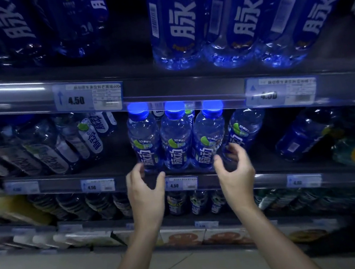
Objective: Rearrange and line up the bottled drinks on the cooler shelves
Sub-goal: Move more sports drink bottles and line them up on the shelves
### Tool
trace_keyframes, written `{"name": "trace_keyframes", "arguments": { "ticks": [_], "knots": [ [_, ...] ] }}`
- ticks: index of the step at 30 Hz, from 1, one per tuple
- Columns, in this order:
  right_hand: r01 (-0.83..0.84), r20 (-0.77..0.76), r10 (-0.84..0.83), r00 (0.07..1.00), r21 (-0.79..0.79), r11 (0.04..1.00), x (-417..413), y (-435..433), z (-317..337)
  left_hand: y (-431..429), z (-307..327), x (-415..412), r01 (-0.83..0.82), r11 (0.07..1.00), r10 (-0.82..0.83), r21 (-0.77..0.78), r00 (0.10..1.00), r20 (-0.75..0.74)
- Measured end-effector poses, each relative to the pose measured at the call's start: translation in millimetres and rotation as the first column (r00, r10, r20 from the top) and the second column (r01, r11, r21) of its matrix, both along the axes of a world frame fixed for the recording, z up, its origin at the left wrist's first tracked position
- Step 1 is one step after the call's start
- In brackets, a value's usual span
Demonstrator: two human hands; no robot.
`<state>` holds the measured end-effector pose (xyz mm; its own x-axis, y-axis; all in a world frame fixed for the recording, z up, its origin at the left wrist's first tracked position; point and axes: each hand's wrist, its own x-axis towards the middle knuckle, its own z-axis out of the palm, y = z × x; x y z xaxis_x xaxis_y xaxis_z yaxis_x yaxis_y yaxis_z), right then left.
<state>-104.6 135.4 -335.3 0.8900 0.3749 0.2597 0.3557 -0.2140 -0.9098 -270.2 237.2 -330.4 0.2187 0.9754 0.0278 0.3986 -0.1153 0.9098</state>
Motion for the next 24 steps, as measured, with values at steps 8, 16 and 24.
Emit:
{"name": "trace_keyframes", "arguments": {
  "ticks": [8, 16, 24],
  "knots": [
    [0.150, 0.078, -0.148, 0.986, -0.025, 0.988, 51.1, -22.6, -1.5, -63.7, -17.2, 41.9, 0.478, 0.847, -0.381, 0.234, 0.852, -0.360],
    [0.061, 0.062, -0.060, 0.996, -0.020, 0.998, 78.0, -7.6, 1.0, -87.3, -34.2, 83.5, 0.703, 0.654, -0.335, 0.280, 0.601, -0.725],
    [-0.077, -0.039, 0.079, 0.996, 0.037, 0.996, 90.3, -21.9, -1.3, -87.5, -34.7, 88.4, 0.671, 0.670, -0.277, 0.318, 0.624, -0.731]
  ]
}}
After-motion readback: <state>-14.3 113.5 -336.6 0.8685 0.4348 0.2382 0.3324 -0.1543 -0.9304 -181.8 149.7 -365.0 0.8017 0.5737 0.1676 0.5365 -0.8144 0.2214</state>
